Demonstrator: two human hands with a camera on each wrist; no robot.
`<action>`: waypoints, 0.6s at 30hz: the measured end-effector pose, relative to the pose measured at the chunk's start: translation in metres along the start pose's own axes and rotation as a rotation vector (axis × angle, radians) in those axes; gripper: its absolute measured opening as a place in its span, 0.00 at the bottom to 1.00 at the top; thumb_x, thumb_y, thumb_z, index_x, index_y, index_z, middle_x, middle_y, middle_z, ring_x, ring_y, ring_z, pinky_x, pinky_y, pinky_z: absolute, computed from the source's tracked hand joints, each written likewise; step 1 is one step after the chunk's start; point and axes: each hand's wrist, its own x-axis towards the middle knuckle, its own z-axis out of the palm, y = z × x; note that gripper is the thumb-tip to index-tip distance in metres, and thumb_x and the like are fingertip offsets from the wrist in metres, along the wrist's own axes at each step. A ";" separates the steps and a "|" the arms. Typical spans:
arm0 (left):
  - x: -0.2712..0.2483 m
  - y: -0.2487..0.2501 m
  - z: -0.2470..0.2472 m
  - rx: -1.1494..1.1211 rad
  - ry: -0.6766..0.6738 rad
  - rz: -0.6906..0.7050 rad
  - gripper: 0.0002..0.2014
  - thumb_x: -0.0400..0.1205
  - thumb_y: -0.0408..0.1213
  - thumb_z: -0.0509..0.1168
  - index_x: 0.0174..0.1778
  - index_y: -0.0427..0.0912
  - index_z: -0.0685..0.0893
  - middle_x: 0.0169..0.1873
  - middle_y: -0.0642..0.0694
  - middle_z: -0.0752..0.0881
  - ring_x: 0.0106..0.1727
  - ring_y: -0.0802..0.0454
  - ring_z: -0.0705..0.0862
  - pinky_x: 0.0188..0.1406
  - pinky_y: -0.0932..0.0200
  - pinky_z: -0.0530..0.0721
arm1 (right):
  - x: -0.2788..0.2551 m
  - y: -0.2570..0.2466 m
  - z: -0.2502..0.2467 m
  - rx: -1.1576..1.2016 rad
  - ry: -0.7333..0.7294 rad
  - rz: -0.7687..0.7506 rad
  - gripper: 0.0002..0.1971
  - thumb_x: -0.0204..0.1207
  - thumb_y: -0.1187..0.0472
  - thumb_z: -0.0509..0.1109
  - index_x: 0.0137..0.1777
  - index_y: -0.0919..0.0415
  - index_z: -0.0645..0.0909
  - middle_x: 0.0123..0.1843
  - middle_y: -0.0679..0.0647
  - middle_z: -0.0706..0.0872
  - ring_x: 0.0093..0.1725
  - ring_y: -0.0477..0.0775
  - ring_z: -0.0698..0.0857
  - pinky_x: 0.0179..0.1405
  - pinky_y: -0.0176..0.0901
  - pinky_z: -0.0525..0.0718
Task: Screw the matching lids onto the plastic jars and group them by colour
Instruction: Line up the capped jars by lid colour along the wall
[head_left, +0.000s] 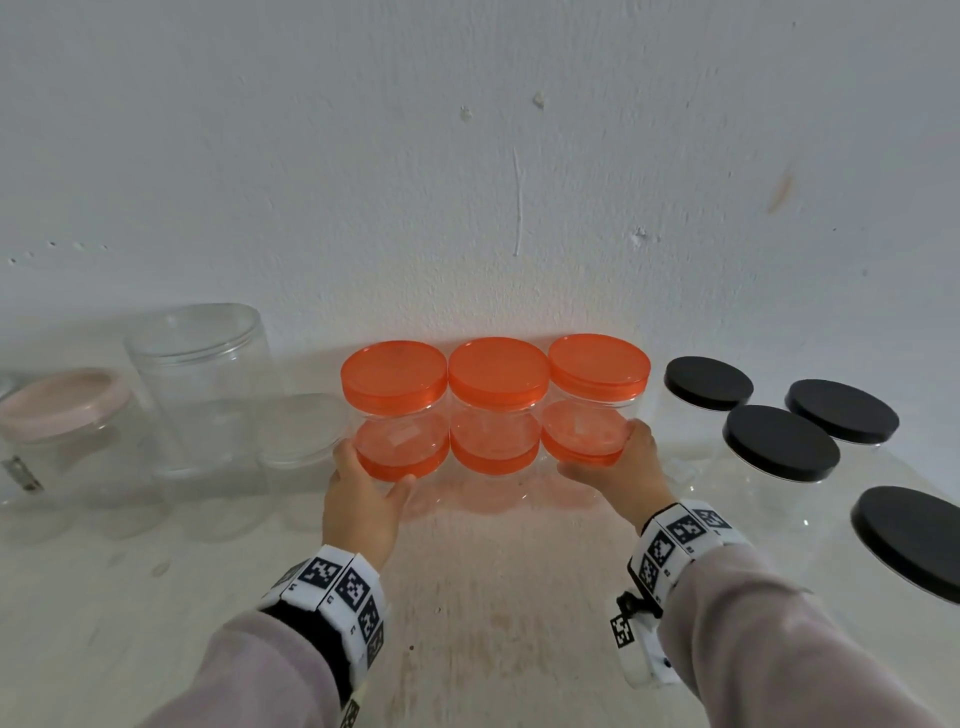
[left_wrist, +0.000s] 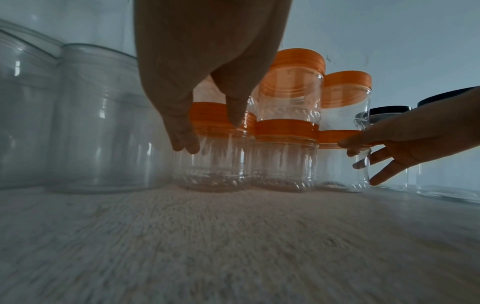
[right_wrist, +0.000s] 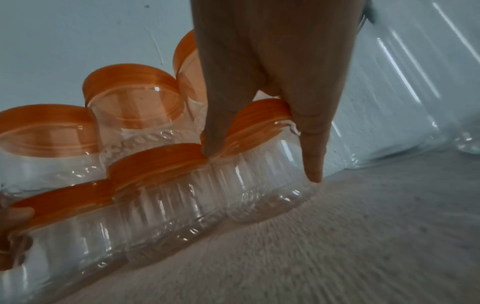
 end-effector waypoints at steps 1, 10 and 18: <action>0.000 0.000 0.000 0.001 0.002 -0.003 0.36 0.77 0.35 0.73 0.77 0.36 0.61 0.68 0.34 0.78 0.68 0.36 0.78 0.67 0.40 0.78 | -0.001 0.001 0.000 -0.007 0.002 -0.003 0.51 0.57 0.56 0.87 0.76 0.63 0.60 0.69 0.57 0.69 0.66 0.57 0.73 0.62 0.51 0.78; -0.005 0.005 -0.006 -0.037 -0.046 -0.045 0.35 0.79 0.40 0.72 0.78 0.37 0.61 0.71 0.36 0.75 0.70 0.37 0.76 0.68 0.43 0.75 | -0.004 -0.014 -0.003 -0.178 -0.044 0.074 0.52 0.65 0.49 0.82 0.80 0.64 0.52 0.71 0.62 0.68 0.69 0.64 0.74 0.66 0.59 0.78; -0.010 0.027 -0.027 0.018 -0.050 0.010 0.34 0.79 0.42 0.71 0.76 0.35 0.64 0.70 0.38 0.76 0.67 0.40 0.79 0.64 0.49 0.77 | -0.026 -0.027 -0.024 -0.112 -0.050 0.056 0.50 0.70 0.55 0.80 0.81 0.68 0.50 0.77 0.64 0.64 0.74 0.63 0.69 0.67 0.52 0.72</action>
